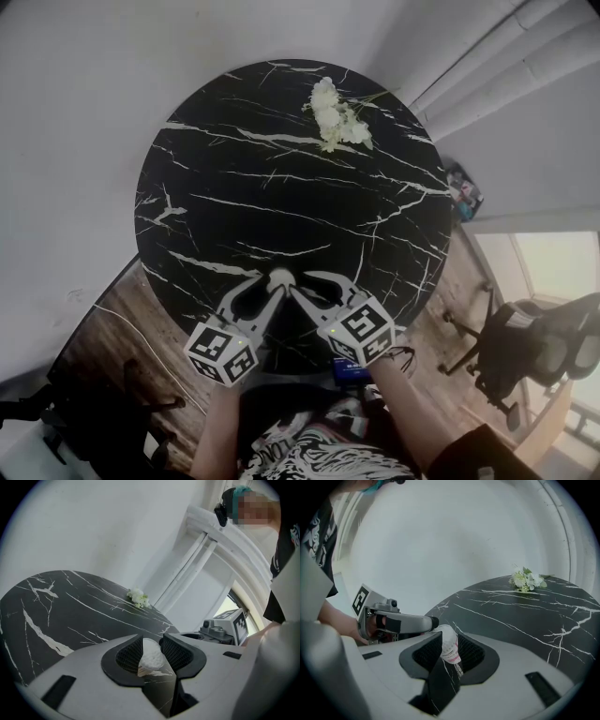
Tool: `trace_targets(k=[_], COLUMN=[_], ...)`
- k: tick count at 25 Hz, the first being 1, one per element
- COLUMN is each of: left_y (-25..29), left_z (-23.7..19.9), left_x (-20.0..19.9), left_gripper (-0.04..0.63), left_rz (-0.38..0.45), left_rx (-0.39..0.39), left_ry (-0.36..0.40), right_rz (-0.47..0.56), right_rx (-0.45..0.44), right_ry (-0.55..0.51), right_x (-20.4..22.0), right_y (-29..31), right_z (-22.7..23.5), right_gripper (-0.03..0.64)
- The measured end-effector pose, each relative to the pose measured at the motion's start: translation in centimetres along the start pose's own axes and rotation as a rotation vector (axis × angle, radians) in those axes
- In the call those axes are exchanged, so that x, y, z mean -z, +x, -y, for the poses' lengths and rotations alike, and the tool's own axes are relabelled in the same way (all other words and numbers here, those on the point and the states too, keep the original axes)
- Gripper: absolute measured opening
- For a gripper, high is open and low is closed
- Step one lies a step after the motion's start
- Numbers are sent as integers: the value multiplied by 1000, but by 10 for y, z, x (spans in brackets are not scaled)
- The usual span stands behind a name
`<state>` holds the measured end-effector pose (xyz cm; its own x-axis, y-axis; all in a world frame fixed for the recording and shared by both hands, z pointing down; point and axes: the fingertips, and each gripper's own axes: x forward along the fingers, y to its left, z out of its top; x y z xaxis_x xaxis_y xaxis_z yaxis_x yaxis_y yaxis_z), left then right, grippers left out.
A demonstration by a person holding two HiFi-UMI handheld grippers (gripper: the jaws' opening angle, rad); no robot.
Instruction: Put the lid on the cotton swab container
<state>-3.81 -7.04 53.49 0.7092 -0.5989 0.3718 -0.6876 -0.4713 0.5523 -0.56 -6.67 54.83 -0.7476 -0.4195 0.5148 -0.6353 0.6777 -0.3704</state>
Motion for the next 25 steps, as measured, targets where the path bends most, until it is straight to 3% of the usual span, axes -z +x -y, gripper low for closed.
trace_targets(k=[4, 9, 14, 19, 25], left_y=[0, 2, 0, -8, -17], left_z=[0, 0, -4, -8, -4], left_x=[0, 1, -6, -19, -26], left_gripper=[140, 130, 123, 58, 26], left_rz=[-9, -35, -20, 21, 26], left_rx=[-3, -52, -83, -104, -127], left_ry=[13, 85, 91, 79, 122], right_rz=[1, -6, 62, 112, 157], right_rx=[-3, -9, 55, 122, 184], right_ry=[6, 0, -28, -64, -82], right_x=[0, -1, -16, -29, -41], right_y=[0, -1, -14, -29, -46], right_z=[0, 0, 8, 19, 25], right_gripper=[71, 71, 61, 37, 31])
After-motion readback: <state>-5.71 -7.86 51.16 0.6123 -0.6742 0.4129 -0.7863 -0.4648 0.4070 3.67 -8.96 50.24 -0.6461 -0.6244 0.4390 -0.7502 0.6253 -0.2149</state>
